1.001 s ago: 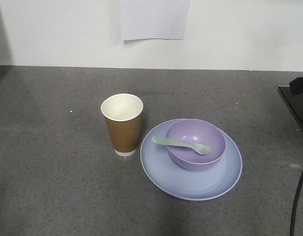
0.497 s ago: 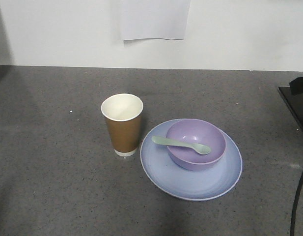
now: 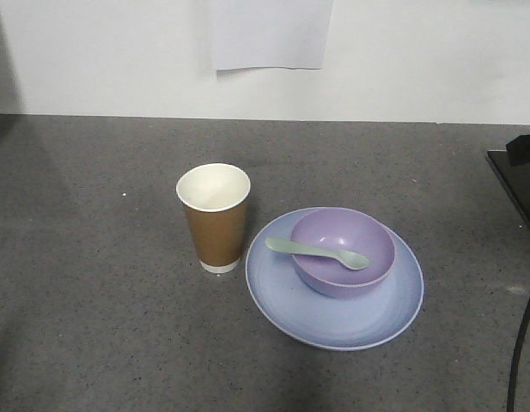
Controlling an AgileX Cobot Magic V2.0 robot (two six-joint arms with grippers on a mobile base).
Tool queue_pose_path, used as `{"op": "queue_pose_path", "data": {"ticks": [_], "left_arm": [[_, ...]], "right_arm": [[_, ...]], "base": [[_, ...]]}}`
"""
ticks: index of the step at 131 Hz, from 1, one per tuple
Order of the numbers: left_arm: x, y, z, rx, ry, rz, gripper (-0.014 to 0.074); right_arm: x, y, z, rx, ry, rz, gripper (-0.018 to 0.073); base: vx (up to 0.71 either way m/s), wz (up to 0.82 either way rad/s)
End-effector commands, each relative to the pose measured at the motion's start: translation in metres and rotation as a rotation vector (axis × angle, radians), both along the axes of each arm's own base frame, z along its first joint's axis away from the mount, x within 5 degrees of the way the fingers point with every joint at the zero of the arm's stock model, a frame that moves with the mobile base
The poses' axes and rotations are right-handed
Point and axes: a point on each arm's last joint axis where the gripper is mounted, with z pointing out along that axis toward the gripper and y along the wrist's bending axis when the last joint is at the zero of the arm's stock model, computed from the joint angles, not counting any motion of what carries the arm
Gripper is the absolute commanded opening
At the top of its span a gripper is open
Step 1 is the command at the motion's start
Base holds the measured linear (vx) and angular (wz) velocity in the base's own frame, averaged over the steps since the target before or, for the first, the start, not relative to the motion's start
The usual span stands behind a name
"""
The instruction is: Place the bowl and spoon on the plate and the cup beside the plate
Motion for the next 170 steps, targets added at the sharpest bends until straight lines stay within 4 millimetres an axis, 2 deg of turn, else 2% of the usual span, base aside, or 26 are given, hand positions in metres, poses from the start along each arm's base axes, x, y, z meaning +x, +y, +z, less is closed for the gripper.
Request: {"op": "queue_pose_path", "data": {"ticks": [1, 48, 63, 87, 119, 120, 135, 136, 154, 170], "left_arm": [[-0.001, 0.0, 0.004, -0.01, -0.073, -0.002, -0.0008], [-0.001, 0.0, 0.004, -0.01, -0.073, -0.002, -0.0008], [-0.001, 0.0, 0.004, -0.01, -0.073, -0.002, -0.0008], [-0.001, 0.0, 0.004, -0.01, -0.073, -0.002, -0.0008], [-0.001, 0.0, 0.004, -0.01, -0.073, -0.002, -0.0008], [-0.001, 0.0, 0.004, -0.01, -0.073, -0.002, -0.0008], [-0.001, 0.0, 0.004, -0.01, -0.073, -0.002, -0.0008], [-0.001, 0.0, 0.004, -0.01, -0.073, -0.002, -0.0008], [-0.001, 0.0, 0.004, -0.01, -0.073, -0.002, -0.0008], [-0.001, 0.0, 0.004, -0.01, -0.073, -0.002, -0.0008]], "right_arm": [[-0.005, -0.001, 0.018, -0.007, -0.093, -0.003, -0.0001], [-0.008, -0.002, 0.02, -0.014, -0.116, -0.005, -0.0001], [-0.029, -0.002, 0.023, -0.066, -0.28, -0.001, -0.0001], [-0.067, -0.003, 0.004, -0.129, -0.592, -0.033, -0.0001], [-0.13, 0.001, -0.055, -0.138, -0.743, -0.055, -0.0001], [-0.134, 0.001, -0.062, -0.138, -0.738, -0.055, -0.0001], [-0.158, 0.003, -0.092, -0.122, -0.762, -0.072, -0.0001], [-0.16, 0.003, -0.1, -0.119, -0.756, -0.074, -0.0001], [-0.183, 0.004, -0.138, -0.096, -0.793, -0.101, -0.0001], [-0.195, 0.004, -0.163, -0.089, -0.81, -0.122, -0.0001]], "base": [[0.0, 0.0], [0.0, 0.0], [0.0, 0.0], [0.0, 0.0], [0.0, 0.0], [0.0, 0.0], [0.0, 0.0], [0.0, 0.0], [0.0, 0.0], [0.0, 0.0]]}}
